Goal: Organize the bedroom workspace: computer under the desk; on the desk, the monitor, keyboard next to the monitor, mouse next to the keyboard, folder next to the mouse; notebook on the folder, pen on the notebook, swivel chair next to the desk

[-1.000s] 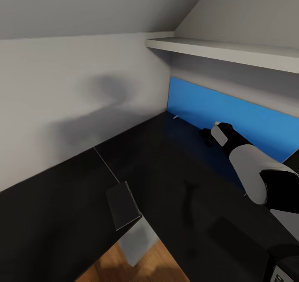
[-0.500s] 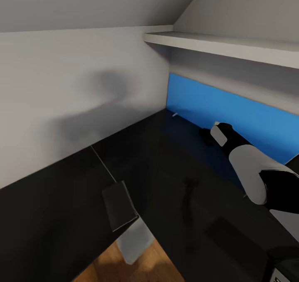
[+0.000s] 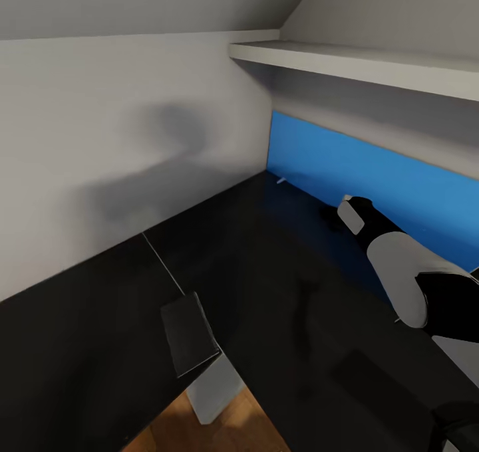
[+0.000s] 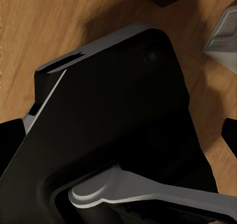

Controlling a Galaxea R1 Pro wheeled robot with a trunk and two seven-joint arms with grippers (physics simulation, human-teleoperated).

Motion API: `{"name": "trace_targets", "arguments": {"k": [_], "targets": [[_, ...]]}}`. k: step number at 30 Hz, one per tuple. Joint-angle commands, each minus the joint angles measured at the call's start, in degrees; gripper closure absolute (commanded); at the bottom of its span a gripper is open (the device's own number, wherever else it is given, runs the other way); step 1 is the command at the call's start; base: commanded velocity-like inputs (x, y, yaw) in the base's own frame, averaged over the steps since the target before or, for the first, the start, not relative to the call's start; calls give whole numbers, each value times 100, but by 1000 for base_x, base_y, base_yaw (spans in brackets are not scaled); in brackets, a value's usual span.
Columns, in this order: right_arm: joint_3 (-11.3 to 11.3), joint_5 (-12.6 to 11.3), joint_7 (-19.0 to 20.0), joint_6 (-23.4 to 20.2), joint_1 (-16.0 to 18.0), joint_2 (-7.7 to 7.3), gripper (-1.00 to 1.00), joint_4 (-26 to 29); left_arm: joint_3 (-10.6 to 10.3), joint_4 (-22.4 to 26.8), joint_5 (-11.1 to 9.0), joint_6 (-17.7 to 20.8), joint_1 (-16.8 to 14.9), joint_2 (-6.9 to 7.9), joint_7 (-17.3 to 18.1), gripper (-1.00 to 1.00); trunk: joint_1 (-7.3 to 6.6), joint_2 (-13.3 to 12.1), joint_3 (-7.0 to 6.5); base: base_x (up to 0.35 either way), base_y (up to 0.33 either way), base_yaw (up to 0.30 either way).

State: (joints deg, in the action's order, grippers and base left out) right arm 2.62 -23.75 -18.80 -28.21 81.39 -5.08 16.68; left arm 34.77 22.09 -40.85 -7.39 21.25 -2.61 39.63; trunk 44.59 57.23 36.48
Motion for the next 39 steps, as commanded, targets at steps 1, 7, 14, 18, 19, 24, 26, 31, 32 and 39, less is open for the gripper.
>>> {"name": "trace_targets", "arguments": {"k": [1,7,14,18,19,24,26,31,32,39], "targets": [[28,-51,-36,-26,3,-6,-100,11,3,7,-28,7,2,-3,18,-100,1,4,14,1,0,0],[24,-51,-39,-26,11,-31,-100,11,4,6,-28,4,2,-3,18,-100,1,4,70,0,0,0],[24,-46,-41,49,280,-97,-100,29,4,6,-28,3,2,-3,19,-100,1,4,136,0,0,0],[24,-44,-41,233,464,-196,-100,25,4,6,-28,1,2,-3,19,-100,1,4,173,0,0,0],[27,-43,-40,255,508,-208,-100,20,4,6,-28,1,2,-3,19,-100,1,4,182,0,0,0],[34,-36,-37,325,691,-257,-100,7,4,6,-28,1,2,-3,19,-100,1,4,229,0,0,0],[36,-35,-36,341,739,-272,-100,4,4,6,-28,1,2,-3,19,-100,1,4,248,0,0,0],[37,-34,-36,349,766,-278,-100,2,4,6,-27,7,2,3,17,-100,1,4,295,0,0,0],[37,-34,-36,350,768,-277,-100,2,4,6,-26,8,2,3,17,-100,1,4,304,0,0,0],[37,-37,-36,346,770,-269,-100,-2,4,6,-20,13,2,5,26,-100,1,4,370,0,0,0]]}}
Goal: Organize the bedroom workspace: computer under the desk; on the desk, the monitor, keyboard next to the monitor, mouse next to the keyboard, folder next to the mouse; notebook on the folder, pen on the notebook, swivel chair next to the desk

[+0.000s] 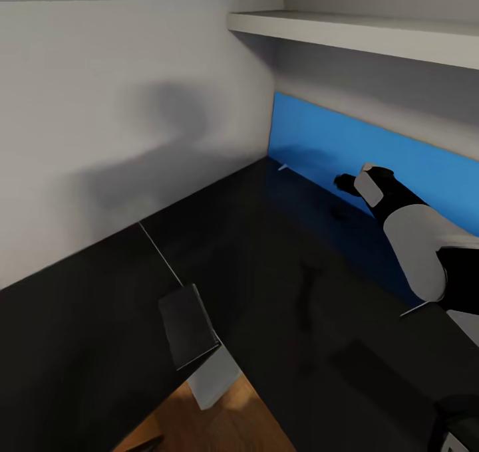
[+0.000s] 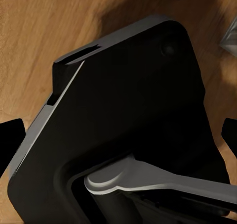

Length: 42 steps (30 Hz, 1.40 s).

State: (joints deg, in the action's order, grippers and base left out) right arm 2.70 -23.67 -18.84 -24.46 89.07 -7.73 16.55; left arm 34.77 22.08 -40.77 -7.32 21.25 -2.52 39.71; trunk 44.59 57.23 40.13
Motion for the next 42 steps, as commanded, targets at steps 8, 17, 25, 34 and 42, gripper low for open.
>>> {"name": "trace_targets", "arguments": {"k": [8,17,25,34,42], "targets": [[24,-49,-32,-26,-3,0,-100,-7,3,-1,-28,53,2,9,12,-100,1,4,79,0,0,0],[21,-50,-32,-26,-4,1,-100,-15,3,-2,-22,47,1,10,21,-100,1,4,163,0,0,0],[21,-50,-32,-24,-4,7,-100,-20,-8,8,8,7,-4,-6,36,-100,1,4,238,0,0,0],[14,-62,-37,-24,-12,38,-100,-15,-75,93,21,61,-52,35,40,-100,1,4,322,0,0,0],[12,-73,-37,-24,-12,57,-100,-10,-91,118,25,72,-74,54,51,-100,1,4,397,0,0,0]]}}
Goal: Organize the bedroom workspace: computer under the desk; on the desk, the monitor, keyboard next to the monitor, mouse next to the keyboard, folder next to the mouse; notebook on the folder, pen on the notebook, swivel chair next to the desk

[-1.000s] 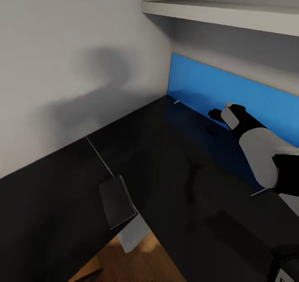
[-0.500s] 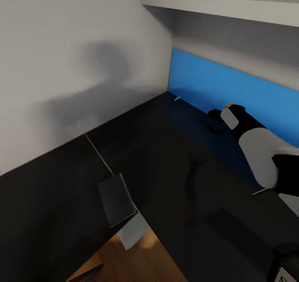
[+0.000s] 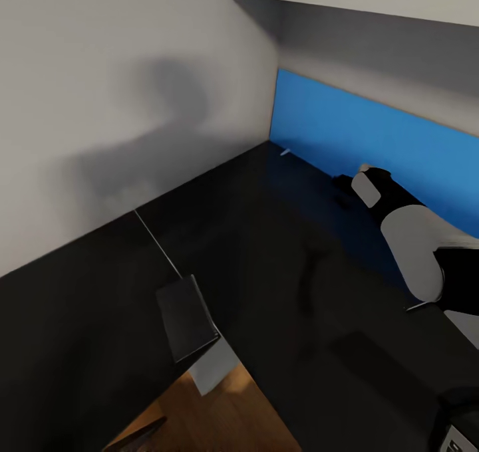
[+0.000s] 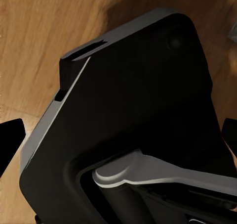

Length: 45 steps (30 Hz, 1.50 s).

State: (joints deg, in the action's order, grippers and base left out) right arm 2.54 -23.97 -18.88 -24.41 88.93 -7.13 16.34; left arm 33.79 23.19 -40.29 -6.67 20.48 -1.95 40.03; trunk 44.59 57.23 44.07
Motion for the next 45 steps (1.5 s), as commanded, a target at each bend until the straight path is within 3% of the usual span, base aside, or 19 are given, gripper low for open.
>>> {"name": "trace_targets", "arguments": {"k": [1,19,30,45], "targets": [[28,-44,-33,-29,1,-2,-100,14,6,7,-23,7,2,-2,20,-100,1,3,13,0,0,0],[29,-45,-37,-34,23,1,-100,52,5,170,-22,17,8,-30,22,-100,1,3,182,0,0,0],[36,-21,-33,-40,550,-48,-100,41,5,176,-22,15,8,-34,22,-100,1,3,285,0,0,0],[44,-20,-31,-38,632,-47,-100,36,5,177,-22,13,8,-34,22,-100,1,3,424,0,0,0]]}}
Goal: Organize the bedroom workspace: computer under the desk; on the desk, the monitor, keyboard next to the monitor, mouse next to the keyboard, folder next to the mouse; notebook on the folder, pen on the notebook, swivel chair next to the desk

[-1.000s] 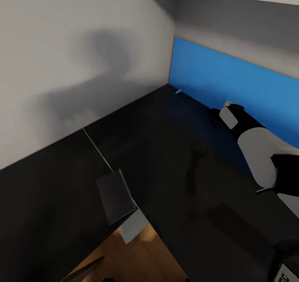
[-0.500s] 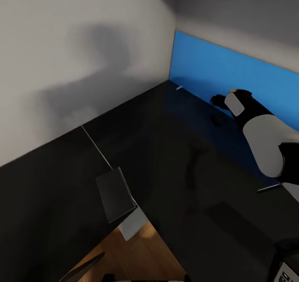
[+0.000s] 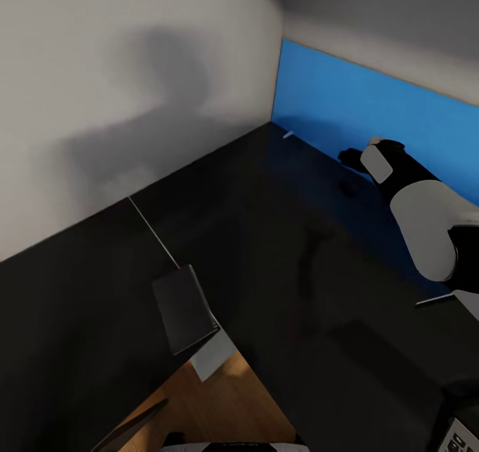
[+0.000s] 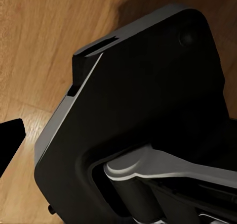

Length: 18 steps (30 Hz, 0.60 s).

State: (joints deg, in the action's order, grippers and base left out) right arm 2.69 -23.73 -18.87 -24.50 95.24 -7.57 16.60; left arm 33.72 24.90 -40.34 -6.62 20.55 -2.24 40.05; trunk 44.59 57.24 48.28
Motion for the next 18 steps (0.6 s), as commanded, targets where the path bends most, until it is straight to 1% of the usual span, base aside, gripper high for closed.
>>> {"name": "trace_targets", "arguments": {"k": [1,18], "targets": [[29,-42,-32,-27,0,-4,-100,12,11,6,-18,7,2,-4,20,-100,1,3,11,0,0,0],[30,-47,-32,-12,-46,-6,-100,49,13,6,-18,5,2,-4,20,-100,1,3,51,0,0,0]]}}
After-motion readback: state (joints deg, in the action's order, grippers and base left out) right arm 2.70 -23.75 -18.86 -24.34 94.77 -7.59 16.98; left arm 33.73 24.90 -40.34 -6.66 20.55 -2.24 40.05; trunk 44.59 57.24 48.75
